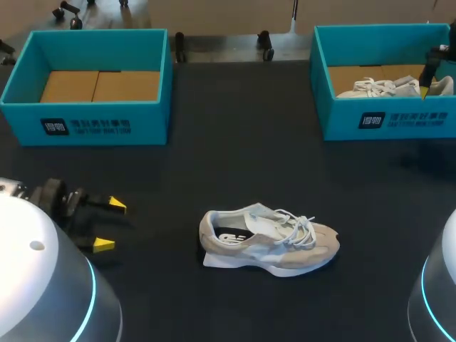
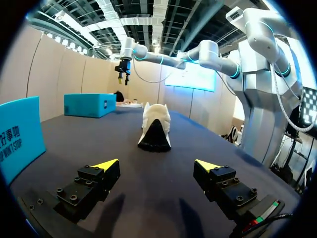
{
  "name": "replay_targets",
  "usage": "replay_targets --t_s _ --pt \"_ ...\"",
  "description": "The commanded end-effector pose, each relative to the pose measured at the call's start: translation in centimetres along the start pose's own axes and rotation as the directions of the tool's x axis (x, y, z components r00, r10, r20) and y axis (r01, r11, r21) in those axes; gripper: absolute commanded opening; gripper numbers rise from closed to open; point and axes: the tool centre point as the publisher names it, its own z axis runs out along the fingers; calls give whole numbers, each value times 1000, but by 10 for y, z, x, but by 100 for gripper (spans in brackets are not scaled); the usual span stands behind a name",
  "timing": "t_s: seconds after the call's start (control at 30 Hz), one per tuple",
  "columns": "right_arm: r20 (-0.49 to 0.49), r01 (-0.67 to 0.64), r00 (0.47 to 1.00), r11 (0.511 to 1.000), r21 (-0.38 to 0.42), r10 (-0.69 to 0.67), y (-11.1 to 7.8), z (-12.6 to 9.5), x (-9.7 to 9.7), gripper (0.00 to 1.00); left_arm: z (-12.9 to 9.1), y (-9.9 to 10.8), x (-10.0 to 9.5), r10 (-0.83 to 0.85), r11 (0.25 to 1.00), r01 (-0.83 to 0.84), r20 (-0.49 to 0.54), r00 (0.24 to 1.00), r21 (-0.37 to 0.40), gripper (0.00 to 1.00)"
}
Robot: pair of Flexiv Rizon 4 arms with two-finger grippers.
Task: Take the shoe out of the shoebox, open the shoe tongue, remove and reinsert the insole, then place the shoe into the shoebox
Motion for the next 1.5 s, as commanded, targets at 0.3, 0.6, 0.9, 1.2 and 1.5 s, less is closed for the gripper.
replay_targets --t_s 0.3,0.6,0.9,1.2,1.5 --pt "-1 -2 1000 1000 -3 2 -1 0 0 100 38 0 15 -12 1000 12 58 998 -12 100" --pt "-1 -2 1000 1000 -3 2 -1 0 0 100 60 1 16 -33 999 33 84 996 5 100" --pt "-1 -2 1000 1000 -3 2 -1 0 0 100 60 1 16 -33 999 33 84 996 5 100" --pt "-1 -2 1000 1000 -3 2 -1 0 0 100 82 5 9 -31 999 29 96 995 21 100" --pt "-1 -2 1000 1000 -3 2 -1 0 0 100 112 -1 9 -12 999 8 102 995 39 100"
